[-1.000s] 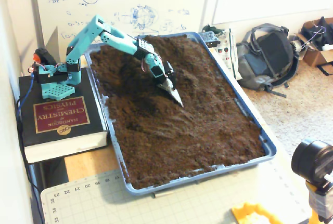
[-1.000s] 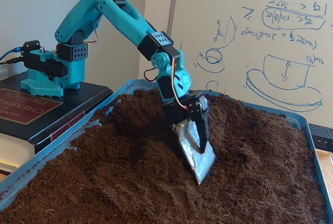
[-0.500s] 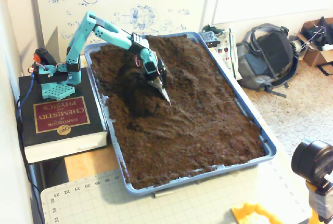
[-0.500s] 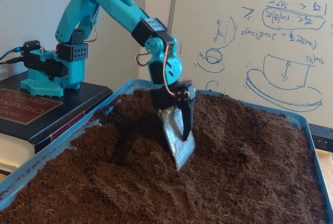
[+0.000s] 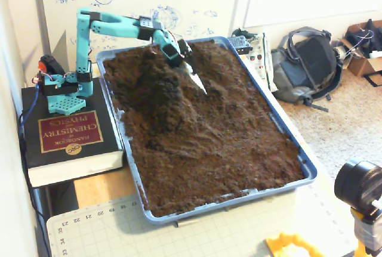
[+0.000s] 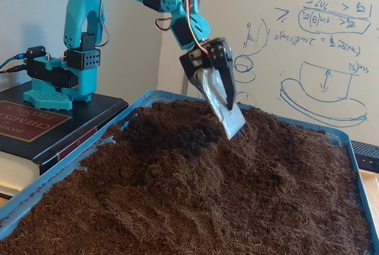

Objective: Build a berm.

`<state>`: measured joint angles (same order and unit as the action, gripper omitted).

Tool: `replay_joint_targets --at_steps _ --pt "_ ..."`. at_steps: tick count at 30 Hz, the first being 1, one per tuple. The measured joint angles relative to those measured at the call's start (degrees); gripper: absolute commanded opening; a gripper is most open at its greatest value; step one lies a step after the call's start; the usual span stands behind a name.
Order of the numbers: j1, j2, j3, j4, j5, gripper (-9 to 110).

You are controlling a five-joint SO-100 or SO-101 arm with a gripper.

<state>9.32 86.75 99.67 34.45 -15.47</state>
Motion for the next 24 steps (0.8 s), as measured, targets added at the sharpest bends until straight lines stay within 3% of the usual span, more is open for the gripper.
replay_joint_targets --at_steps 5,16,24 --pt "-4.0 4.5 7.8 0.1 0.6 1" --pt "-14.6 19.4 21.2 0.1 19.0 1" --pt "-17.0 27.3 36.5 0.1 20.7 1"
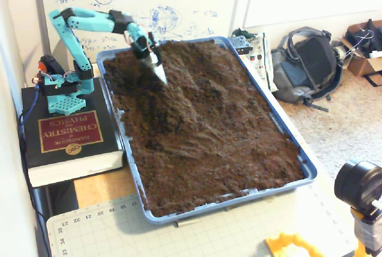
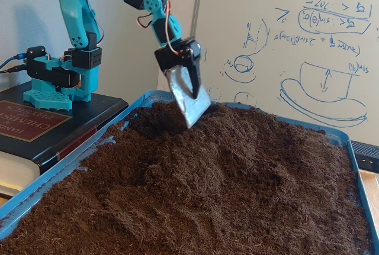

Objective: Build a berm.

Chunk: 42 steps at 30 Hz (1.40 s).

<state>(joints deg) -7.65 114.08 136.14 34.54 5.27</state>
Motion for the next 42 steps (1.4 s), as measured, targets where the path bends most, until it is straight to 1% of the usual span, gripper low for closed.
replay_joint_targets --at_steps 6,9,12,16,19,25,32,36,42 --pt "-1.9 9.3 6.0 1.6 0.2 1" --pt "-3.1 14.5 7.7 6.1 0.2 1" --pt "-2.9 17.8 8.9 13.1 0.2 1" --pt "0.0 18.4 9.0 22.1 0.2 1" --pt "2.9 17.8 9.0 24.7 0.2 1" --pt "9.3 8.0 6.1 25.4 -7.8 1" --pt "15.6 -8.9 -6.5 25.4 -18.4 1" --pt "16.3 -18.3 -14.2 25.4 -21.4 1" --pt "16.3 -30.1 -22.9 25.3 -22.4 1"
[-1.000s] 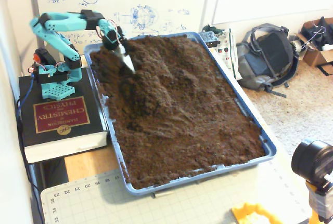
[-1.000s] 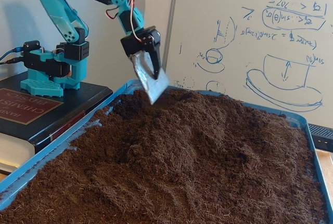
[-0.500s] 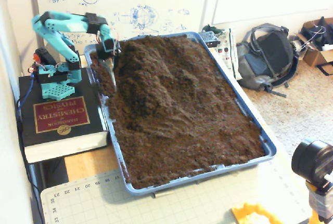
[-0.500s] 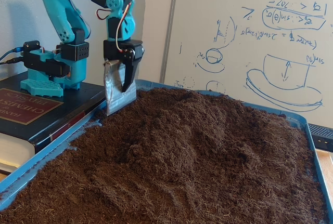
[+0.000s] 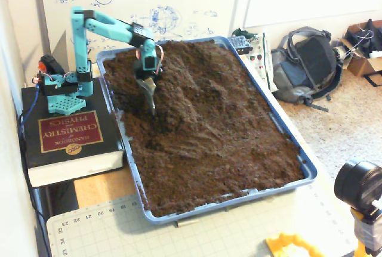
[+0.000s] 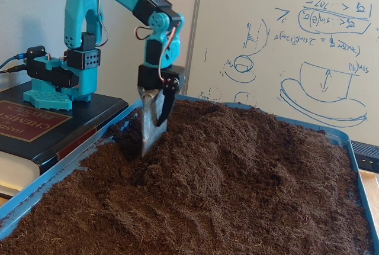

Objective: Build a berm.

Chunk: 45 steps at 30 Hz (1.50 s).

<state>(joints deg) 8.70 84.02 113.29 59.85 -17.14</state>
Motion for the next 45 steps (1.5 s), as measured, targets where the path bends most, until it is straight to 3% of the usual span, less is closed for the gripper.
replay_joint_targets --at_steps 20,45 --pt "0.0 -18.8 -20.4 0.2 0.0 1" --pt "-1.0 -17.3 -24.0 1.1 -0.1 1"
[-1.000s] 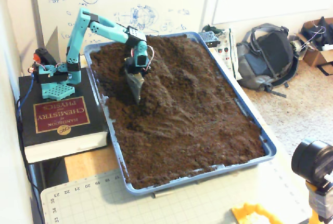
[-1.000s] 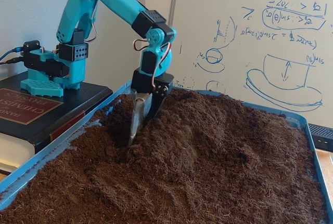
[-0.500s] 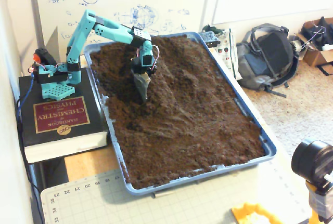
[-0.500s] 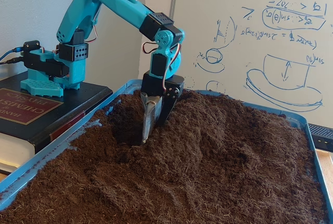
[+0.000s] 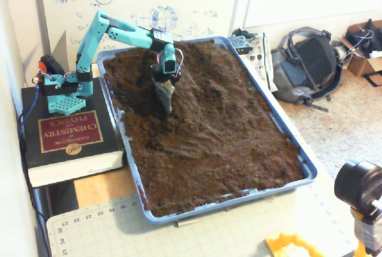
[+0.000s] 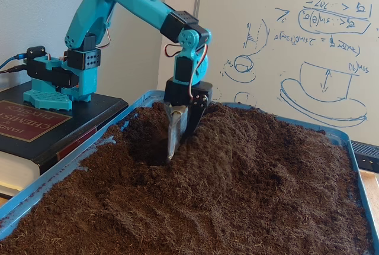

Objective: Build a berm.

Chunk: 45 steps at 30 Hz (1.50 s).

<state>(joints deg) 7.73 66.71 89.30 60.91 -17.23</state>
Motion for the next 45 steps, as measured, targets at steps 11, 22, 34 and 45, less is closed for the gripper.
replay_joint_targets --at_steps 11,22,34,45 --pt "-3.0 9.4 -0.1 0.0 0.0 1" --pt "-4.3 17.0 1.4 0.0 0.0 1" --pt "-8.3 36.2 16.2 0.0 0.0 1" --pt "-8.3 42.1 36.9 -0.1 0.0 1"
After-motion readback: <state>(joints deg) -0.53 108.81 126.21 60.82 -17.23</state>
